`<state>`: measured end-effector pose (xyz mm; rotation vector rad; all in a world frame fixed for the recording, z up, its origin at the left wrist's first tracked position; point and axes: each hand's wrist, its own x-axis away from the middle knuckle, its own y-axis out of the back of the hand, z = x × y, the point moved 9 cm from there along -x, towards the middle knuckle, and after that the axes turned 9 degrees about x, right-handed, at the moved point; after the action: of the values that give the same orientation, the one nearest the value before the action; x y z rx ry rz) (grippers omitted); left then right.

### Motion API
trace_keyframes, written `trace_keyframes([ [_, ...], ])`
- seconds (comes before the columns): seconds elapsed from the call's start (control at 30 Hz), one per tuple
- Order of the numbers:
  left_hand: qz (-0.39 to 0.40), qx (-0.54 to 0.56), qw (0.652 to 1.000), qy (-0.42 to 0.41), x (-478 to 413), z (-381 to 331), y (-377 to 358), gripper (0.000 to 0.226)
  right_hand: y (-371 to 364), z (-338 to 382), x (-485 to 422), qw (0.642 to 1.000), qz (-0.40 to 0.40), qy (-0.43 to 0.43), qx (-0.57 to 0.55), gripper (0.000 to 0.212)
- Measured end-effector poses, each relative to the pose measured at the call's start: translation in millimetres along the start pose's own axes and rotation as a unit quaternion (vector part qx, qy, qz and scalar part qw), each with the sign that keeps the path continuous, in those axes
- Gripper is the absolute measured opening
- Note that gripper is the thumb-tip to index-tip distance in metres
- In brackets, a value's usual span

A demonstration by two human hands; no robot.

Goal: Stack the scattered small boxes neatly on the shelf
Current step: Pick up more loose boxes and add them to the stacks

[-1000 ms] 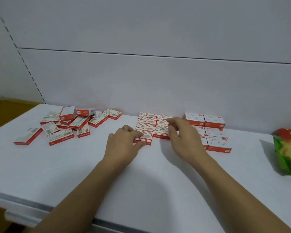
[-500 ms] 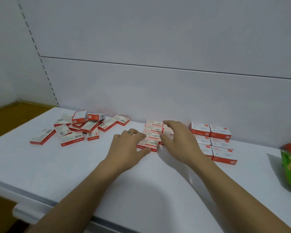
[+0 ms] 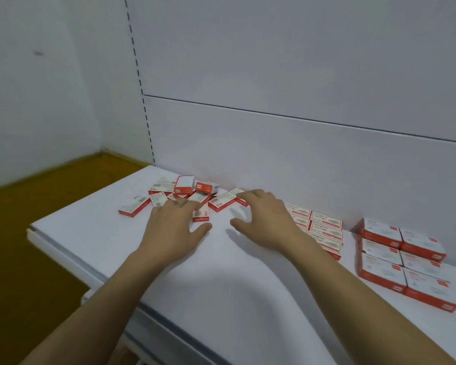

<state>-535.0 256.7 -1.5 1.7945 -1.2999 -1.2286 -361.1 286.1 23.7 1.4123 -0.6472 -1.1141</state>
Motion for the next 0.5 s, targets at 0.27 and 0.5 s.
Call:
trace_keyframes([
  [0.27, -0.027, -0.027, 0.999, 0.037, 0, 47, 33, 0.06, -26, 51, -64, 1.0, 0.012, -0.004, -0.009, 0.06],
  [0.5, -0.024, -0.037, 0.998, 0.038, -6, 57, 38, 0.064, -49, 47, -103, 0.997, 0.047, -0.054, -0.004, 0.056],
])
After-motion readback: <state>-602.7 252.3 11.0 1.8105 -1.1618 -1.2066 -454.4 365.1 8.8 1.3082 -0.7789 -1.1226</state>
